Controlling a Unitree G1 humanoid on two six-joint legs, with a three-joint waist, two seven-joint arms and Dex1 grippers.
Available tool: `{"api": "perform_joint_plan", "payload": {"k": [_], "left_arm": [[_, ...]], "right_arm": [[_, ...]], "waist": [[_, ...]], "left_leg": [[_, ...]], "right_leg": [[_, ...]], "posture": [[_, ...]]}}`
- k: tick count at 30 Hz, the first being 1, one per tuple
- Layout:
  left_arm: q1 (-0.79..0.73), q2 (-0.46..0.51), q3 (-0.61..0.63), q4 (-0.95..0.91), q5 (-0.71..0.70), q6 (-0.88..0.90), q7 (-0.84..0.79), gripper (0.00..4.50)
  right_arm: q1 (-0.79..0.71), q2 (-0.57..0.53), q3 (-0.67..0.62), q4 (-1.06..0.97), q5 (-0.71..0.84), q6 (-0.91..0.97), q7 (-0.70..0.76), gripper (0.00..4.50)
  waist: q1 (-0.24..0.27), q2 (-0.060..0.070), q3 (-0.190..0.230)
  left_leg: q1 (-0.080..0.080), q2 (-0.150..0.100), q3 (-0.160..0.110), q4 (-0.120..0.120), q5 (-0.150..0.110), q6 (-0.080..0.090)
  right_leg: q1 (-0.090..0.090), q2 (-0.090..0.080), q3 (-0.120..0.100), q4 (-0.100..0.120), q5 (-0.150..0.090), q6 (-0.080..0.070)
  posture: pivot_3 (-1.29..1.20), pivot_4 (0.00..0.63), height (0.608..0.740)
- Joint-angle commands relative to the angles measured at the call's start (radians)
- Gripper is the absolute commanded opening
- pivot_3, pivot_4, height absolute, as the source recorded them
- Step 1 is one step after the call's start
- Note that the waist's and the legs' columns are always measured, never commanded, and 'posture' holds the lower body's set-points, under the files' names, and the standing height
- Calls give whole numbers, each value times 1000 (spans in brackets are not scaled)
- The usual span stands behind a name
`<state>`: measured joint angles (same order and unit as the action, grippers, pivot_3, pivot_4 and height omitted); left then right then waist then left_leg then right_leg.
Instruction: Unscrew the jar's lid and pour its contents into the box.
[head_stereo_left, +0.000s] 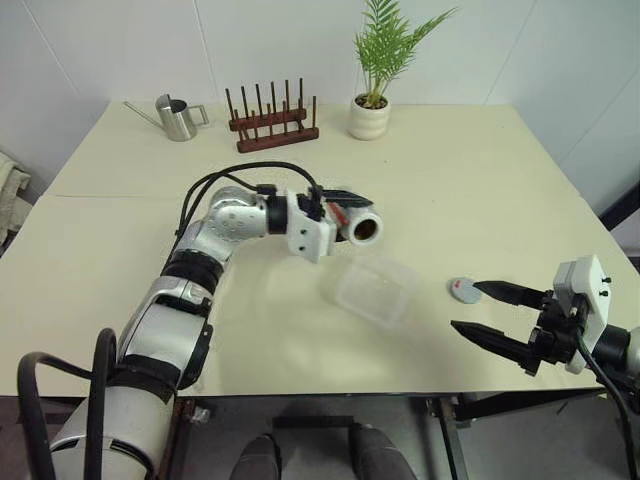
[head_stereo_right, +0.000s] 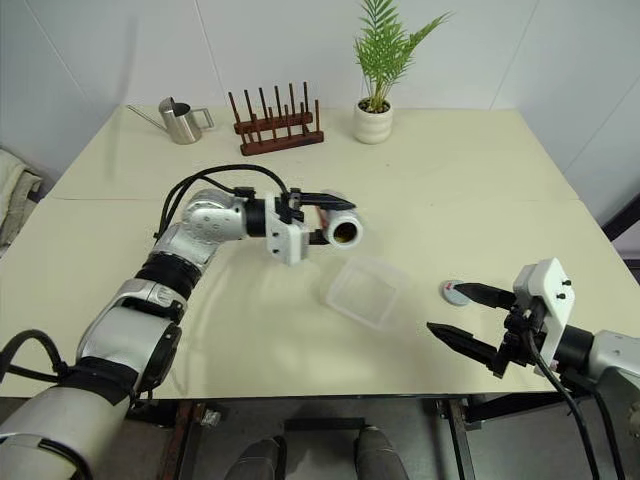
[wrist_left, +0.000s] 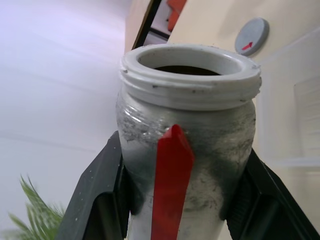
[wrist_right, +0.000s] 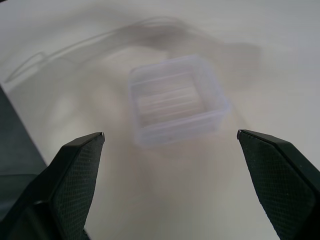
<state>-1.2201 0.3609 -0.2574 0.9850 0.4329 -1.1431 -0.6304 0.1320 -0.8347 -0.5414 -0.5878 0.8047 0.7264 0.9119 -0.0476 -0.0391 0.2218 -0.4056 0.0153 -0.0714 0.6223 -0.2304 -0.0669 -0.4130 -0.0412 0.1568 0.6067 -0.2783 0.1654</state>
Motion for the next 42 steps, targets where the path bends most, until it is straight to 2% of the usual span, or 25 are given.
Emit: {"api": "perform_joint_plan", "payload": {"k": [1, 6, 10, 14, 20, 26, 32, 36, 39, 42], "left_arm": [[-68, 16, -94, -19, 271, -16, 310, 1926], [-167, 31, -347, -57, 701, 92, 841, 1926], [-244, 19, -558, -87, 958, 242, 1224, 1926], [-307, -13, -699, -57, 1108, 424, 1479, 1926], [-349, -23, -800, -41, 1186, 580, 1686, 1926], [-341, -27, -880, -16, 1239, 691, 1766, 1926], [-348, -19, -878, -17, 1186, 650, 1795, 1926], [-346, -16, -772, 65, 999, 475, 1683, 1926], [-316, -12, -635, 140, 786, 340, 1471, 1926], [-279, 9, -532, 137, 645, 298, 1330, 1926]], "right_arm": [[18, 5, -76, -45, 91, -5, 13, 4477], [66, 7, -133, -63, 161, -6, 9, 4477], [105, 7, -183, -63, 154, -21, -18, 4477], [119, 38, -173, -85, 152, -36, -75, 4477], [128, 58, -126, -116, 139, -51, -124, 4477], [113, 62, -90, -116, 130, -66, -155, 4477], [100, 59, -57, -110, 116, -82, -171, 4477], [90, 50, -47, -105, 115, -86, -166, 4477], [92, 29, -55, -91, 113, -83, -142, 4477], [107, 0, -61, -72, 96, -87, -97, 4477]], "waist": [[1, 0, 0], [11, -3, 2], [19, -4, 2], [20, -5, 3], [19, -5, 3], [23, -5, 3], [24, -5, 3], [23, -5, 3], [22, -5, 3], [22, -5, 3]], "left_leg": [[0, 0, 0, 0, 0, 0], [0, 0, 0, 1, -1, 0], [-1, 0, 1, 3, -3, -2], [-3, 0, 3, 4, -6, -2], [-4, 1, 4, 3, -10, -1], [-4, 0, 4, 3, -13, 0], [-4, 0, 4, 4, -14, 0], [-4, 0, 4, 6, -14, 1], [-3, 0, 4, 6, -13, 1], [-2, 0, 5, 7, -13, 1]], "right_leg": [[0, 0, 0, 0, 0, 0], [0, 0, 0, 0, 0, 1], [0, 0, 0, -3, 0, 2], [0, 0, 0, -7, 0, 2], [-1, 0, 0, -8, -1, 2], [-1, 0, 0, -7, -2, 3], [-1, 0, 0, -6, -2, 3], [-1, 0, 0, -4, -2, 3], [-1, 0, 0, -3, -2, 3], [0, -1, 1, -2, -2, 3]], "posture": [[0, 150, 740], [0, 150, 740], [0, 150, 740], [0, 150, 740], [0, 150, 740], [0, 150, 740], [0, 150, 740], [0, 150, 740], [0, 150, 740], [0, 150, 740]]}}
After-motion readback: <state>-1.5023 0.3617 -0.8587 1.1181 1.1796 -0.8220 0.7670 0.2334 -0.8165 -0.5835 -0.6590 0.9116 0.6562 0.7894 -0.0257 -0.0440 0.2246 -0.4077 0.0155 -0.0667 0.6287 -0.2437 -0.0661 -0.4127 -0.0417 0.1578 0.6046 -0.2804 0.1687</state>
